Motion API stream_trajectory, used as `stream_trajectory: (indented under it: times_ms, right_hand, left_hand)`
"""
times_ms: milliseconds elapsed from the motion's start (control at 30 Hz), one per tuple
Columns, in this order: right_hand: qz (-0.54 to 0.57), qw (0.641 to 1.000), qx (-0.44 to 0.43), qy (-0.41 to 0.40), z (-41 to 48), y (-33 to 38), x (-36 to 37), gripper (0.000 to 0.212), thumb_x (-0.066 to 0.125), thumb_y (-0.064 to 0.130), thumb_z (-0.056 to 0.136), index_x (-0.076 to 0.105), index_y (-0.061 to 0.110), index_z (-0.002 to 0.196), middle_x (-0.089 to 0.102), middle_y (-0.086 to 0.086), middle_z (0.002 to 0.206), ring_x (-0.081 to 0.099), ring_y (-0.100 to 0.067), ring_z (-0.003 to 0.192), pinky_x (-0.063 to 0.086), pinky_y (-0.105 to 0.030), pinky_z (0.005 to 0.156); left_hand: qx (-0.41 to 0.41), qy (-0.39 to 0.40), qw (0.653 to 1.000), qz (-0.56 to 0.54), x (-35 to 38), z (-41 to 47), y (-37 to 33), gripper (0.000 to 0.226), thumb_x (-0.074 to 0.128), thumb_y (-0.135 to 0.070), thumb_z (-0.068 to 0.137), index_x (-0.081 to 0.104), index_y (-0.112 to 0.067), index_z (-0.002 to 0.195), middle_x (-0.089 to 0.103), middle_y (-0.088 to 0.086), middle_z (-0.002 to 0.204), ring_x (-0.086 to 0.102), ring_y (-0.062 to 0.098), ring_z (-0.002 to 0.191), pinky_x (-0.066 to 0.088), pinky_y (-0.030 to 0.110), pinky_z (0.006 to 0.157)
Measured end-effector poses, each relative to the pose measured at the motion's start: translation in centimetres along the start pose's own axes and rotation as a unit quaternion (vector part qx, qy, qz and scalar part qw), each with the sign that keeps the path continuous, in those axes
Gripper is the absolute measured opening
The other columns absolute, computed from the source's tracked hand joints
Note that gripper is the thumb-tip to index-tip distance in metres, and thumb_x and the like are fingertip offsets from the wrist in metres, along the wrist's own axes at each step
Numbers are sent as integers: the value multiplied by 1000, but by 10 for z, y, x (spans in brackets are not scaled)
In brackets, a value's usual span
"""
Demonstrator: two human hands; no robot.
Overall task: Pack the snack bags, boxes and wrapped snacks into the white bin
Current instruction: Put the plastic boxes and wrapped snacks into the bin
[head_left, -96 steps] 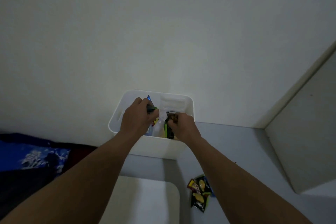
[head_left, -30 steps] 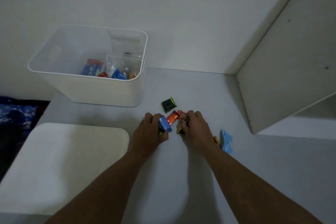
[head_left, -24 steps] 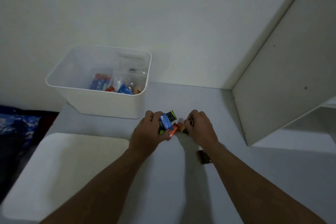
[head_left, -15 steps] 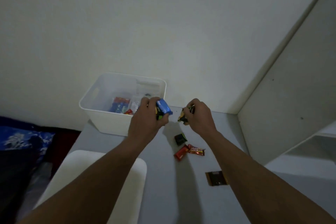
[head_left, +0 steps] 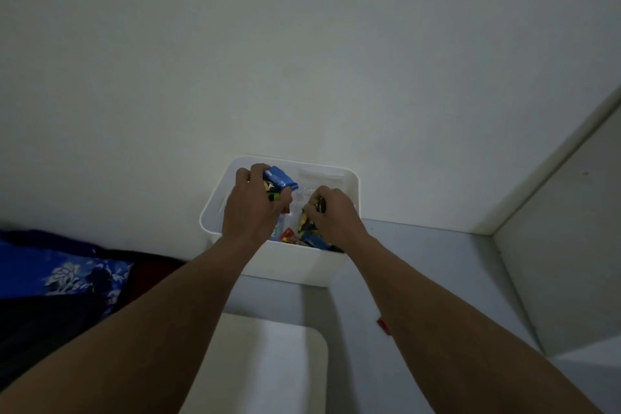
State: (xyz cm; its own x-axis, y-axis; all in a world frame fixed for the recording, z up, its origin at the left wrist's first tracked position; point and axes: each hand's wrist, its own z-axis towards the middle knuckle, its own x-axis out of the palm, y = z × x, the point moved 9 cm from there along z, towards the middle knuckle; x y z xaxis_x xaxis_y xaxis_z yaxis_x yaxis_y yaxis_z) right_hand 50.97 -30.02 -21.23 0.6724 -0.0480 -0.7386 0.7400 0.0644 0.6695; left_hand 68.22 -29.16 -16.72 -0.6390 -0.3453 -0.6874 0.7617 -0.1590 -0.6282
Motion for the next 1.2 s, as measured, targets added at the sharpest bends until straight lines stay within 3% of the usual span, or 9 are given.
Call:
stream_trajectory:
  times_ms: [100,267,400,533,633,767,967,1100,1200]
  right_hand:
    - [2,1000,1,24,-3,-4,11,22,60,31,93,73,13,94,68,-6,99,64,-22,89,53,-32,78]
    - [-118,989,16,-92,-12,-25,-30,29,47,20,97,65,7,117,56,-11,124,51,-26,113,45,-33,92]
    - [-137,986,91,-3,-17,-54,-24,41,35,24,105,51,-3,131,48,-20,139,42,-31,130,35,-36,105]
    - [-122,986,112,38,-18,-64,-14,51,24,36,105,40,1,139,40,-17,147,34,-31,138,28,-46,114]
    - [-128,983,123,54,-21,-67,-11,57,21,40,105,33,2,145,31,-16,154,27,-29,143,23,-52,116]
    - [-162,979,93,84,-31,-63,-10,48,25,33,106,34,4,143,31,-18,152,27,-31,142,27,-52,115]
    - [-138,981,103,84,-54,-75,-30,62,23,45,105,27,2,150,25,-16,159,19,-26,148,18,-43,120]
    - [-133,980,118,92,-81,-114,-46,69,20,54,102,21,8,154,15,-11,163,11,-21,151,12,-43,122]
    - [-129,978,138,90,-110,-157,-57,70,20,56,101,22,11,154,15,-10,163,10,-20,151,12,-45,122]
  left_hand:
    - [9,26,1000,-12,11,6,7,50,65,-40,87,47,-16,128,50,10,117,59,25,96,45,28,75]
    - [30,87,996,-4,43,10,-2,51,63,-43,89,45,-19,130,49,8,121,59,23,100,49,28,82]
    - [37,159,986,15,77,5,-7,52,61,-46,88,46,-20,130,50,7,121,57,24,106,44,28,86]
    - [55,202,971,114,96,-1,-3,64,57,-59,86,46,-21,136,52,6,130,51,26,119,41,37,94]
    - [80,189,971,125,93,-3,-5,59,50,-57,91,49,-17,135,54,5,133,50,24,120,40,37,97]
    - [109,156,972,141,81,-15,-13,53,44,-54,95,53,-16,132,58,4,131,52,22,117,41,35,97]
    - [233,13,959,158,55,-65,-55,33,55,-40,92,67,-13,107,70,5,102,59,24,92,45,37,81]
    - [295,19,949,111,72,-120,-94,24,54,-34,93,65,-14,101,65,4,95,58,24,88,46,37,79]
    - [306,75,945,84,115,-158,-114,21,54,-30,93,65,-14,100,65,3,91,59,23,84,48,36,72]
